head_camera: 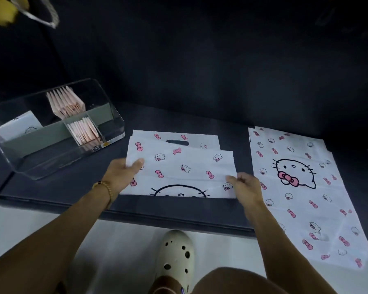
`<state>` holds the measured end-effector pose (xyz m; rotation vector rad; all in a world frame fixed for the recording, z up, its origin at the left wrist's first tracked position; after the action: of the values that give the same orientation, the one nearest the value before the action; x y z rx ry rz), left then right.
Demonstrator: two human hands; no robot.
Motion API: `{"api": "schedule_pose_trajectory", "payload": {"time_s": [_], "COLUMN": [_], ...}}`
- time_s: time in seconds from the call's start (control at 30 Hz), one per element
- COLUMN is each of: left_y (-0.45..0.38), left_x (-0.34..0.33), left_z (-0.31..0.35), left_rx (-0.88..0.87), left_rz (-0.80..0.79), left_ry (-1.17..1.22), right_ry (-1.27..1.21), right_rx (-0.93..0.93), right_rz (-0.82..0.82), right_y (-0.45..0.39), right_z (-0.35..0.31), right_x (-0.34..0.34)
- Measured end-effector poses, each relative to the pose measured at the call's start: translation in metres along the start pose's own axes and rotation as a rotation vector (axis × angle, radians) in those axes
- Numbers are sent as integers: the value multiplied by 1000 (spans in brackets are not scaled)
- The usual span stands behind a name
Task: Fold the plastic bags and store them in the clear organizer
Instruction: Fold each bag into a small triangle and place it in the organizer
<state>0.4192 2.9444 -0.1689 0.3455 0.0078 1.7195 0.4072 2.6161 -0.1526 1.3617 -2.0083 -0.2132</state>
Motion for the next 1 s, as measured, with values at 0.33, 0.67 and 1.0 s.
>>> {"api": "schedule_pose_trajectory", "payload": {"time_s": [0.33,0.67,1.0], "left_y": [-20,-35,7], "left_x": [0,-7,-49], "left_z": [-23,-15,-28], "left_rx": [-51,9,-593], "left_rz": [56,128,-271], "left_ry": [-111,-624,-1087], "right_ry": [183,259,199], "right_rx": [168,49,91], "right_rz": [77,130,222], "right_y": [-34,-43,-34], "right_z": [-14,-5,2], "right_x": [-37,-41,-29]}}
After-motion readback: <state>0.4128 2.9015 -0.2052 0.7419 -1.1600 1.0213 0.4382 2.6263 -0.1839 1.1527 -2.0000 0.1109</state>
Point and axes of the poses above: each hand's wrist, its own y-axis away from the middle knuckle, its own x-axis out of the back of the hand, z = x × y, the point moved 2 cm from there along -y, towards the middle knuckle, and after that the axes turned 11 degrees about -x, right-handed, at the moved point
